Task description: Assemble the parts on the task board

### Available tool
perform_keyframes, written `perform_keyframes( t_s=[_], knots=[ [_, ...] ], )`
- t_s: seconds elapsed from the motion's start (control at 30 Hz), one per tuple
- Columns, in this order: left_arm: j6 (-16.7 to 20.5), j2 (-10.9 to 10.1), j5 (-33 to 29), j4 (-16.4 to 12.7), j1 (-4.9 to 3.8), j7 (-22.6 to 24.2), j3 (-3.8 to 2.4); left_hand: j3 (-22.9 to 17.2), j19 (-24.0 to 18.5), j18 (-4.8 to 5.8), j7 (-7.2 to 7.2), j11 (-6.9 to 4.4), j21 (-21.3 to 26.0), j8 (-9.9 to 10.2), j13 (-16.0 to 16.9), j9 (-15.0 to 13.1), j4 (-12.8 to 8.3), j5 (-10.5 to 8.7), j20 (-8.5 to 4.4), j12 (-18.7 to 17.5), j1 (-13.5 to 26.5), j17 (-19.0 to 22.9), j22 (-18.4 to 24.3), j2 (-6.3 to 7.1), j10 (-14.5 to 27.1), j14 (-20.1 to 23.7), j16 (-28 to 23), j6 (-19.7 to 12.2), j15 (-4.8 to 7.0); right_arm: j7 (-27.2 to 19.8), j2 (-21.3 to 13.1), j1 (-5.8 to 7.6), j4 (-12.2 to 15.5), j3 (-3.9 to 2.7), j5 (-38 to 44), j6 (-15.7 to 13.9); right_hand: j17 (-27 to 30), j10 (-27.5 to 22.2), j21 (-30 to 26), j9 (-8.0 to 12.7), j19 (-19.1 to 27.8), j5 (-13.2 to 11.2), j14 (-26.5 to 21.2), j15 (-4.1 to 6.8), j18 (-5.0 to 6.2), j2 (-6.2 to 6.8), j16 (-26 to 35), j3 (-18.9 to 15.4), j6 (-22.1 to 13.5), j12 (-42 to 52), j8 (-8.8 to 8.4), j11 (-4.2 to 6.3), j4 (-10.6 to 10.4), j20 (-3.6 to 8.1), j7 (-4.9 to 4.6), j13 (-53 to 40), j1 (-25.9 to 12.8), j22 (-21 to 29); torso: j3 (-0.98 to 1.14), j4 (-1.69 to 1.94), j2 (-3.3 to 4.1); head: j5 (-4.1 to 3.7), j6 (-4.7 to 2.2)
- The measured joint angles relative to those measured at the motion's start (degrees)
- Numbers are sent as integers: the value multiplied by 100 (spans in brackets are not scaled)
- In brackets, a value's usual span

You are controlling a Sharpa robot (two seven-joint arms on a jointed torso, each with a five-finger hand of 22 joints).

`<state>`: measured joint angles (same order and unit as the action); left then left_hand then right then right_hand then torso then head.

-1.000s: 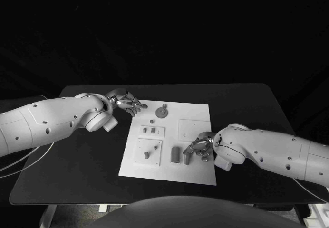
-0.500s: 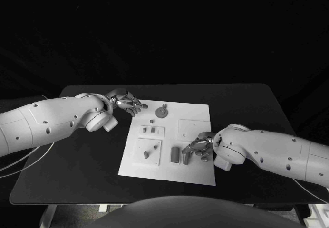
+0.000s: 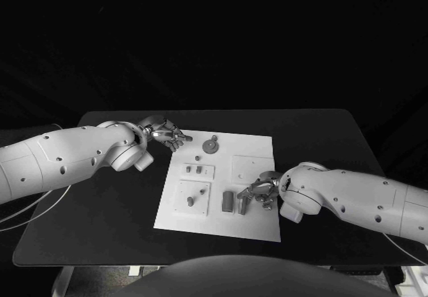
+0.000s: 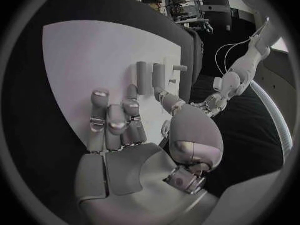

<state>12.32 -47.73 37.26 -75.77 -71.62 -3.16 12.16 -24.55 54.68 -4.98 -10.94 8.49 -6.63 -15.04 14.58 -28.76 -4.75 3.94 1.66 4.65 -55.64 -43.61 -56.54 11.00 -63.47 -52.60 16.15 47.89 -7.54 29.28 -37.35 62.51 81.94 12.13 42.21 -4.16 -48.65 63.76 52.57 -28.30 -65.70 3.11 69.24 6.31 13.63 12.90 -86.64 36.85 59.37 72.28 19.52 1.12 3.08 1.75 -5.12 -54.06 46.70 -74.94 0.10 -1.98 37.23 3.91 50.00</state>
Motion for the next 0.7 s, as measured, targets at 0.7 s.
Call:
perform_keyframes(
  t_s=[0.7],
  knots=[
    [-2,-1,3,5,0,-2,1,0,0,0,0,0,0,0,-1,-1,0,0,0,0,0,1,1,0,0,0,0,0,0,-71,-91,0,155,-1,25,3,-17,0,0,-11,20,0,16,14,2,0,0,0,-8,0,0,0,0,18,11,-6,0,1,-1,-1,0,-6,0]
  ],
)
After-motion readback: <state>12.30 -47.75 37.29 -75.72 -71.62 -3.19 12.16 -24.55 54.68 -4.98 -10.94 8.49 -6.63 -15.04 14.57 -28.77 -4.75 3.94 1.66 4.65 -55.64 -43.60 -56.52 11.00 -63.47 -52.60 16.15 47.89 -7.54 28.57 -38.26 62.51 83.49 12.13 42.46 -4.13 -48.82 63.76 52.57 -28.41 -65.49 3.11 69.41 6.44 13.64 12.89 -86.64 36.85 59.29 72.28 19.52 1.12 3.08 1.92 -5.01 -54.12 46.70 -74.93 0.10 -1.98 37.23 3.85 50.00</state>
